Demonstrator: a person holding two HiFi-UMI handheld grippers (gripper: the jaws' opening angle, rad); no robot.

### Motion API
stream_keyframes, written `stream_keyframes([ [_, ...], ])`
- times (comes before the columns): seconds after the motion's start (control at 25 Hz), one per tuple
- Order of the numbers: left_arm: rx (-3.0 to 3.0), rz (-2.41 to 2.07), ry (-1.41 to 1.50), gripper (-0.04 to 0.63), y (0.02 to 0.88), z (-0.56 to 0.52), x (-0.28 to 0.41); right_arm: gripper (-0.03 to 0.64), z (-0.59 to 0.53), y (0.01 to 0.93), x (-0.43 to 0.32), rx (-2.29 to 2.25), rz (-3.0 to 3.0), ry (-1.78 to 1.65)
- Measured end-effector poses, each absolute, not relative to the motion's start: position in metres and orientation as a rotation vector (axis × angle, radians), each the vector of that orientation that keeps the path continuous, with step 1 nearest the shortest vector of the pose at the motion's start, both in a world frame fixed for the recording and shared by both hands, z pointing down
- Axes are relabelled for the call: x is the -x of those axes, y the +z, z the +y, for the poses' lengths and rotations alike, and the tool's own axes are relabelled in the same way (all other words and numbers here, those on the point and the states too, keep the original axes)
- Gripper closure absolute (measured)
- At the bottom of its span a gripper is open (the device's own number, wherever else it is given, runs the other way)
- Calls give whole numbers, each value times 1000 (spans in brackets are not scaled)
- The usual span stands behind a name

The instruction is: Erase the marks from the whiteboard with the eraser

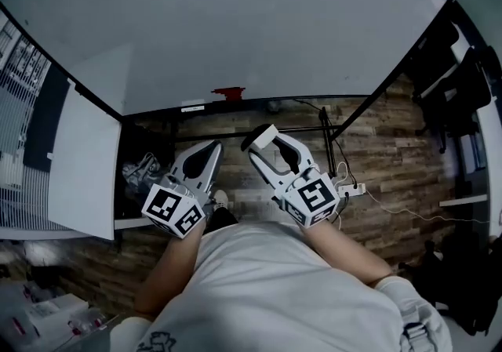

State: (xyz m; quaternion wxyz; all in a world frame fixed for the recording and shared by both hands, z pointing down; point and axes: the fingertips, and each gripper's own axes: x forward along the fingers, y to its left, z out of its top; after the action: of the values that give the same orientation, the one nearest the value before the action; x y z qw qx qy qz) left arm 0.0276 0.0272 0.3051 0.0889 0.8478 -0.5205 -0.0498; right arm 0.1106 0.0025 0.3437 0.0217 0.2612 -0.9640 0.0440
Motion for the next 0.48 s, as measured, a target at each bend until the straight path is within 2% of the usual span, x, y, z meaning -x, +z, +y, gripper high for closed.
stream_keyframes([
  [0.48, -2438, -1676, -125, 589, 315, 92, -40, 383, 82, 351, -118, -621, -3036, 151],
])
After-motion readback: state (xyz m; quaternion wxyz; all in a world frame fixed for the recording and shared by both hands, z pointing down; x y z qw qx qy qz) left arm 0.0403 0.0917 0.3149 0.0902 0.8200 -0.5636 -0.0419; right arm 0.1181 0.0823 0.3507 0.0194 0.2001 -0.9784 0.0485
